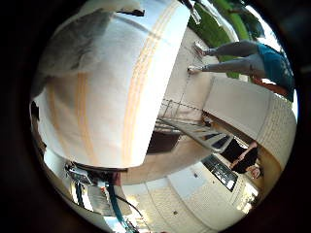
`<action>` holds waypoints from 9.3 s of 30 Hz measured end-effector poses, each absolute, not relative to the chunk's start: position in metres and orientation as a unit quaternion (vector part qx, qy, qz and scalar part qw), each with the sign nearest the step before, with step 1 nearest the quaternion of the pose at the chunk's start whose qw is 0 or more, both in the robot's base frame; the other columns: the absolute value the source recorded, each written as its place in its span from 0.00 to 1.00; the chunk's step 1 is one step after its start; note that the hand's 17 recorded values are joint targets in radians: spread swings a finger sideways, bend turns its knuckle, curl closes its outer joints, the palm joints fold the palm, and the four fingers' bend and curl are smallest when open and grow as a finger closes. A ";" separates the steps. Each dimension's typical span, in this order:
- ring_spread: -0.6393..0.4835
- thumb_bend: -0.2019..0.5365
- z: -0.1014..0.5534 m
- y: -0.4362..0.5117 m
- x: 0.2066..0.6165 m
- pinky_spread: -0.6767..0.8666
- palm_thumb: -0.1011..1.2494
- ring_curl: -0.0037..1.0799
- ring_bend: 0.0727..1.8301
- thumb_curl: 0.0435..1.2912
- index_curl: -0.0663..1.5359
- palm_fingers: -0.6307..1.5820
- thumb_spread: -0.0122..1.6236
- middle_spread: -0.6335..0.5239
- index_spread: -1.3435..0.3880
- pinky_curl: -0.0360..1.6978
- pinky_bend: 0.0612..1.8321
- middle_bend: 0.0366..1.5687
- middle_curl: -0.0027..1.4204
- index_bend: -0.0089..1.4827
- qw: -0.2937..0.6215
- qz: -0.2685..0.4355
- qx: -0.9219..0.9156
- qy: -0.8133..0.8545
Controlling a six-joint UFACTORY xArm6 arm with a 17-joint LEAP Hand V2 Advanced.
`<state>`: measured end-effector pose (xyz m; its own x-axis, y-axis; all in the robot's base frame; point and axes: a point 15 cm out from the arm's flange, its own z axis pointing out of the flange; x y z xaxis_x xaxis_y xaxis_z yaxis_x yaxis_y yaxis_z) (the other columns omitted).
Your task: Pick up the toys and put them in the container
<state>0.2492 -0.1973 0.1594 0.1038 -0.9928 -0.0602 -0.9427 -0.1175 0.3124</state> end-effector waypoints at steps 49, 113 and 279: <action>0.48 0.25 0.415 0.087 0.305 0.54 0.80 0.77 0.77 0.44 0.34 0.65 0.73 0.29 0.26 0.35 0.84 0.70 0.75 0.46 0.037 -0.147 0.843 -0.517; 0.79 0.26 0.154 -0.218 0.455 0.73 0.59 0.33 0.43 0.32 0.14 0.76 0.72 0.56 0.72 0.16 0.51 0.27 0.31 0.07 0.025 -0.102 0.592 -0.799; 0.48 0.24 0.338 0.122 0.354 0.52 0.71 0.77 0.88 0.51 0.63 0.55 0.75 0.34 0.12 0.64 0.80 0.85 0.78 0.48 0.124 -0.161 0.841 -0.501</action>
<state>0.3543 0.1221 0.3381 0.4457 -0.8831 -0.1468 -0.8029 -0.4668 0.3706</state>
